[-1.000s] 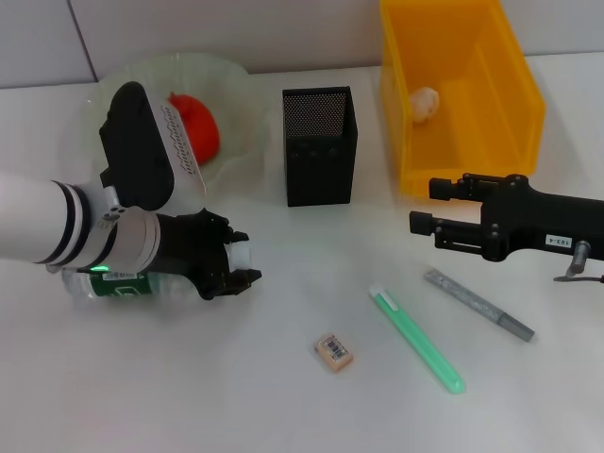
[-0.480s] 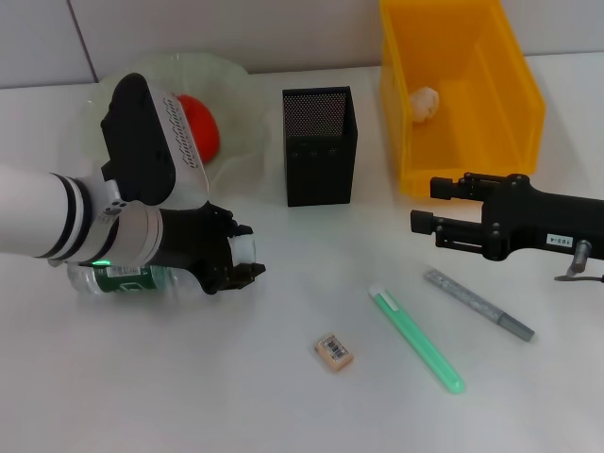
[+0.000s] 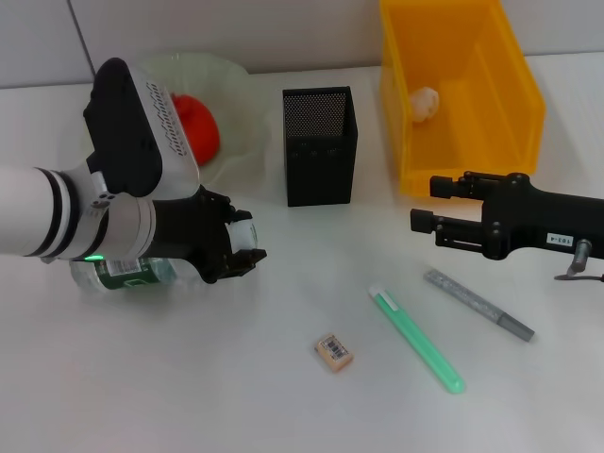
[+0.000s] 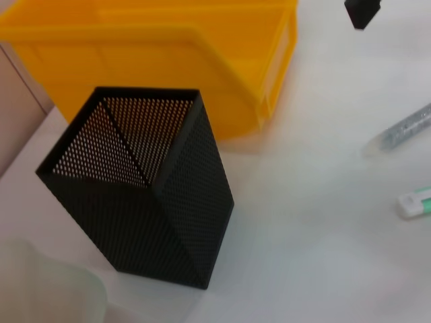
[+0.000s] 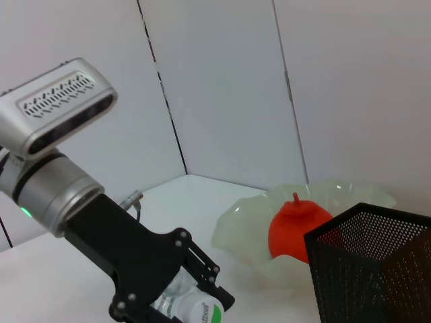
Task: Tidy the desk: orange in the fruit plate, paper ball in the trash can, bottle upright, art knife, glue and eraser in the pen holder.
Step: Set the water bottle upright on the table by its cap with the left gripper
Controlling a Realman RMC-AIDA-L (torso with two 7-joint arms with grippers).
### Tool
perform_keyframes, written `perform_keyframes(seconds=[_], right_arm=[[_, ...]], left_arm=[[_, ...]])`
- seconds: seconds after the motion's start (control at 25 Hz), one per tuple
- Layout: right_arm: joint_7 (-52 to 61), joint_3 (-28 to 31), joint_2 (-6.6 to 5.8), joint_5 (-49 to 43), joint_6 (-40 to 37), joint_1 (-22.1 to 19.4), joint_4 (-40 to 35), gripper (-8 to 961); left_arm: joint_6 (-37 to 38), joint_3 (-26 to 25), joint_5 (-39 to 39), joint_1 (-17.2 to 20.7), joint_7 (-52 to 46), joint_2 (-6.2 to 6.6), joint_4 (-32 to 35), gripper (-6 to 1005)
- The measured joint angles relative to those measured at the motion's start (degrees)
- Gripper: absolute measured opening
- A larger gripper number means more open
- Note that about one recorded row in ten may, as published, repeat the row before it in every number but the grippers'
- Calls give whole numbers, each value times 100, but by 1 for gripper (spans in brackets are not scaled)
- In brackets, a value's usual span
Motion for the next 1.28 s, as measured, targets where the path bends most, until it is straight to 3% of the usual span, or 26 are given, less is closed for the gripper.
perform_keyframes(seconds=[0.4, 1.28], right_arm=[[0, 0, 0, 13, -15, 0, 0, 639], [0, 0, -6, 16, -21, 13, 0, 633]], left_arm=[[19, 118, -35, 401, -60, 0, 669, 473], [43, 79, -127, 585, -355, 17, 1206, 473]])
